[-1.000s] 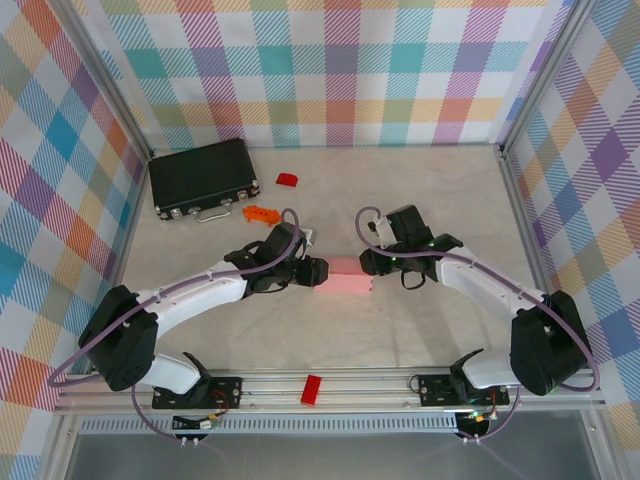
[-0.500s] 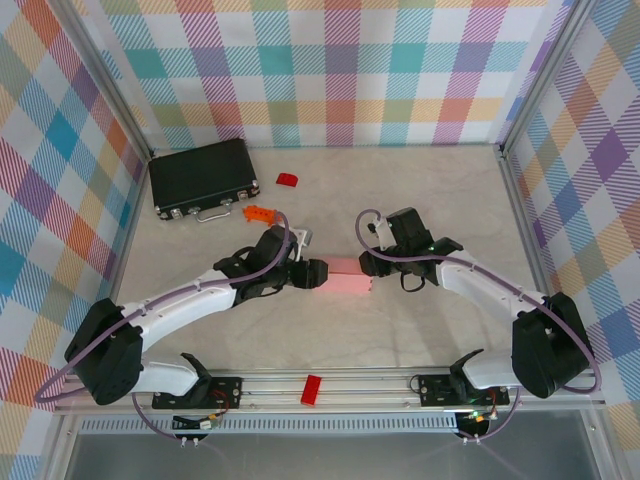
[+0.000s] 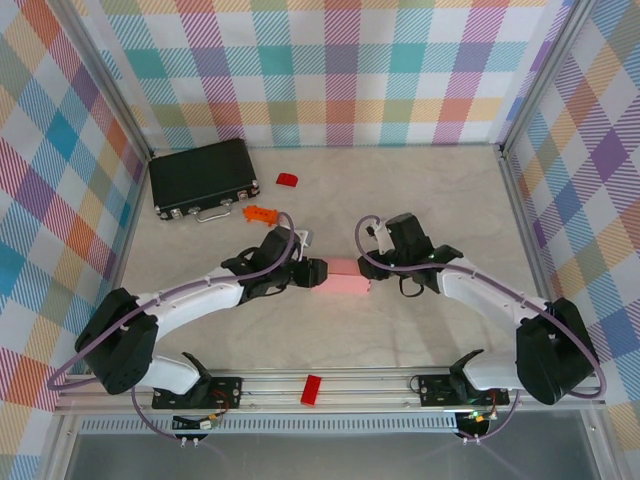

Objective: Fold the paper box

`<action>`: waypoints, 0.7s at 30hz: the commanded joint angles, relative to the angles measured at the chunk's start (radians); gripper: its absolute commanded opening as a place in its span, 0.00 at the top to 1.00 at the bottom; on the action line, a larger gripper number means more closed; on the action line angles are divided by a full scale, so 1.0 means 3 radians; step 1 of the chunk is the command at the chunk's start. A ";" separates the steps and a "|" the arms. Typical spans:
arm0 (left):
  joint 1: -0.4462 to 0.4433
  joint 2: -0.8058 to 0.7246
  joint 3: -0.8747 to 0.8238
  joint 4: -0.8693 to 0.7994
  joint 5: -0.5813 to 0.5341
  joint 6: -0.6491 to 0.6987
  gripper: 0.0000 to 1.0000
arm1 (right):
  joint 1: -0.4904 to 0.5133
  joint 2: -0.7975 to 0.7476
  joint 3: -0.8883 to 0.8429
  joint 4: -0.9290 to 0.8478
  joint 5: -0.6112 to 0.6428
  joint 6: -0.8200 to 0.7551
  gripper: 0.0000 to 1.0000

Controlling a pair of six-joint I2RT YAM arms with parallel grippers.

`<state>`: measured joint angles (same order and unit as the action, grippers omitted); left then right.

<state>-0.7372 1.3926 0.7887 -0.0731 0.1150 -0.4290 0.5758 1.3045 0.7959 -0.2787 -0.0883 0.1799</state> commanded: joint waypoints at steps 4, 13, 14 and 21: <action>0.0004 -0.0175 -0.0309 0.0019 0.0229 0.0156 0.52 | 0.0136 -0.0104 -0.0262 -0.0135 -0.0053 0.0024 0.62; -0.0050 -0.0390 -0.0736 0.0237 0.0397 0.0300 0.53 | 0.0299 -0.0310 -0.0462 0.0003 -0.0058 0.0019 0.62; -0.0057 -0.0397 -0.0783 0.0269 0.0410 0.0297 0.53 | 0.0310 -0.0328 -0.0475 0.0016 -0.0055 0.0014 0.62; -0.0077 -0.0375 -0.0888 0.0327 0.0297 0.0233 0.55 | 0.0365 -0.0425 -0.0415 -0.0092 0.0266 0.0097 0.59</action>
<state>-0.7391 1.2507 0.5655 0.1314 0.1745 -0.3626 0.6701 1.1786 0.6765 -0.2249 -0.0441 0.1844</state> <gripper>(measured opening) 0.454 0.399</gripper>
